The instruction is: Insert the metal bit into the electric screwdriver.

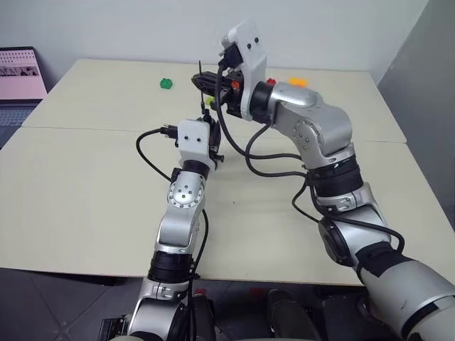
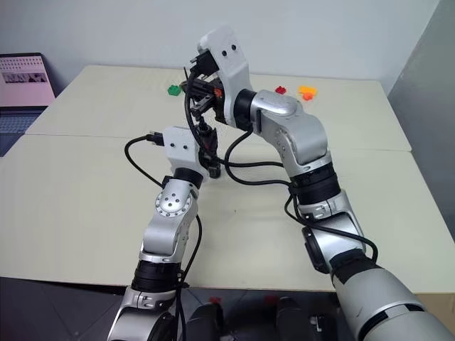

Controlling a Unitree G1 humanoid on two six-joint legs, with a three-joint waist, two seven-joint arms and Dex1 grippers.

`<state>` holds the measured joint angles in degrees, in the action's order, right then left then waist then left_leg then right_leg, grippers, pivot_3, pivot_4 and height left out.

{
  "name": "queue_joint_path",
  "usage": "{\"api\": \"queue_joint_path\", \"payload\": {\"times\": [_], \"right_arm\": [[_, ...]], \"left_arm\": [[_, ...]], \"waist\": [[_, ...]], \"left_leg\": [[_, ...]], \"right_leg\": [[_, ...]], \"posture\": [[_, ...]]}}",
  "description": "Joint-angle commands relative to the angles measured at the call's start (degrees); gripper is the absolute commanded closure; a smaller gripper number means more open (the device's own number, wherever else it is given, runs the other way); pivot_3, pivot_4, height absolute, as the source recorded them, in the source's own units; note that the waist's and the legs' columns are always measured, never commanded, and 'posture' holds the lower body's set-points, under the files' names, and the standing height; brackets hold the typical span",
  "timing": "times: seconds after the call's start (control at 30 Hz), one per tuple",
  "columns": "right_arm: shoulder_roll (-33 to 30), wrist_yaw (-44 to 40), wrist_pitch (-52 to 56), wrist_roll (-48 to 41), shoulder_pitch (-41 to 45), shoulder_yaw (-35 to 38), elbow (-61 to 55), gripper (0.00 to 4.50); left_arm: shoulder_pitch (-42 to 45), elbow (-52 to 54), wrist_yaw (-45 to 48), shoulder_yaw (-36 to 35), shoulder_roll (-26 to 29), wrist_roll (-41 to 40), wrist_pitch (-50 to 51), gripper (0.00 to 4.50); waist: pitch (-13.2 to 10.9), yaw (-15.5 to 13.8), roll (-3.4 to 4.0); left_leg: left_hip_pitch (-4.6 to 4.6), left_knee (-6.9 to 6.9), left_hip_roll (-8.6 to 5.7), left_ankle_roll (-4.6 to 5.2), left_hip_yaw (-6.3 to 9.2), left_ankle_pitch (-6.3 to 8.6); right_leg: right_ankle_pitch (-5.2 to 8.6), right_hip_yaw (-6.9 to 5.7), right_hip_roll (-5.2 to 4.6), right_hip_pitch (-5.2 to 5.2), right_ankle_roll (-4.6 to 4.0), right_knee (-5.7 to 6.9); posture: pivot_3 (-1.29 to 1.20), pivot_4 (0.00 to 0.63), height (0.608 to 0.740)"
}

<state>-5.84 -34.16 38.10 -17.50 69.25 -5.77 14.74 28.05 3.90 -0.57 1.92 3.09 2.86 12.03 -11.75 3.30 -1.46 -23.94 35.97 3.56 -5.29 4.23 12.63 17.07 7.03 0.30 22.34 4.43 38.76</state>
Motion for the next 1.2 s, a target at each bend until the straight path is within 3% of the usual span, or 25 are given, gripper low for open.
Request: {"api": "queue_joint_path", "payload": {"times": [0.03, 1.2], "right_arm": [[-1.2, -0.6, -0.5, -0.8, 3.0, 2.0, -1.3, 4.50], [-0.6, -2.8, -1.6, 0.9, 1.5, -0.6, 0.3, 4.50]], "left_arm": [[-0.3, 0.1, -0.1, -0.1, 0.1, 0.5, 0.2, 2.86], [-0.9, 0.7, 0.4, 0.4, 0.2, 0.6, 0.3, 2.86]], "waist": [[0.0, 0.0, 0.00], [0.0, 0.0, 0.00]], "left_leg": [[0.00, 0.00, 0.00, 0.00, 0.00, 0.00], [0.01, 0.00, 0.00, 0.00, 0.00, 0.00]], "right_leg": [[0.00, 0.00, 0.00, 0.00, 0.00, 0.00], [0.00, -0.01, 0.00, 0.00, 0.00, 0.01]], "posture": [[0.00, 0.150, 0.740], [0.00, 0.150, 0.740]]}}
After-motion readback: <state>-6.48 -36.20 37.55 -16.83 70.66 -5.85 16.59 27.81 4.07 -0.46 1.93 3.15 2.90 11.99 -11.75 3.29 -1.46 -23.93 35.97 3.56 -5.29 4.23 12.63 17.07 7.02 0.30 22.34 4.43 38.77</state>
